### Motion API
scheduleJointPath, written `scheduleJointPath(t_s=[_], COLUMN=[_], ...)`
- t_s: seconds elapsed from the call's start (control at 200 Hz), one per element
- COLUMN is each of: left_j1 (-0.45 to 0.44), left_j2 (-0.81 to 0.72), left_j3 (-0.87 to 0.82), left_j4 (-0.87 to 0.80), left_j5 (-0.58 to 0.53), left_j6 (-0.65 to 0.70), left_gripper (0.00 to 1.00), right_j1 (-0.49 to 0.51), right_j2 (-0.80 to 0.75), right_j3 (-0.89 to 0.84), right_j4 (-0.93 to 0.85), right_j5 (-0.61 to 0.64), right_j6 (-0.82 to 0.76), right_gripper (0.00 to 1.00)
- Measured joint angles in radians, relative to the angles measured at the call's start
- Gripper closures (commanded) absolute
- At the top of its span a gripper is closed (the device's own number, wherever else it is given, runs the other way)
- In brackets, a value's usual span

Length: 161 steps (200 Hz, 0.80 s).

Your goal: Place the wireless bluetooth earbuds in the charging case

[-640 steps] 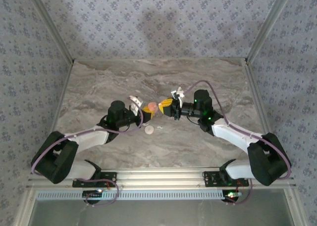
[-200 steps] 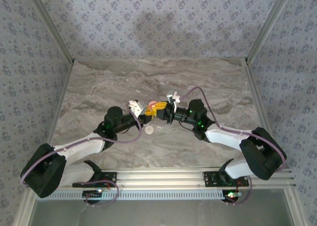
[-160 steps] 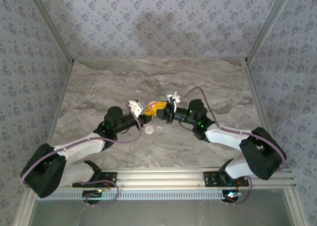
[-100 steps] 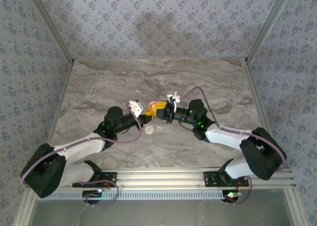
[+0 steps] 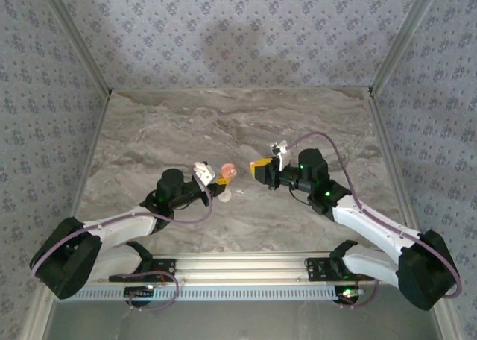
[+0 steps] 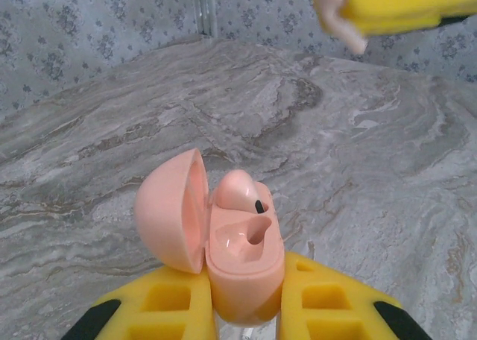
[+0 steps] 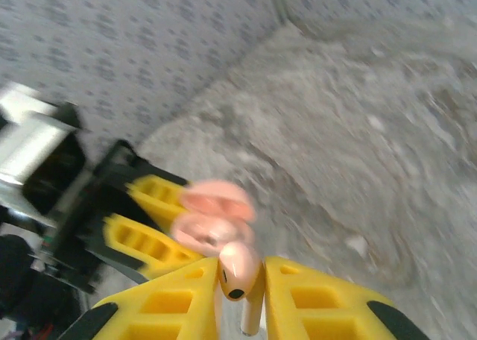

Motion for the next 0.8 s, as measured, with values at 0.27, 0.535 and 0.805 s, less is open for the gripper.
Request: scheduleJointPath(t_s=[0.27, 0.535, 0.805], left_j1=[-0.055, -0.085, -0.087], left_j2=[-0.107, -0.167, -0.191], left_j3=[-0.002, -0.002, -0.002], left_j4=[-0.059, -0.134, -0.172], left_j5=[0.014, 0.014, 0.011], left_j6=[0.098, 0.162, 0.188], left_gripper=[1.00, 1.00, 1.00], right_j1=[-0.094, -0.137, -0.163], right_j2=[0.014, 0.138, 0.266], right_j3=[0.000, 0.005, 0.076], right_j4=[-0.354, -0.509, -0.635], right_j5=[0.064, 0.086, 0.139], right_j6=[0.037, 0.052, 0.048], right_gripper=[0.80, 0.80, 0.80])
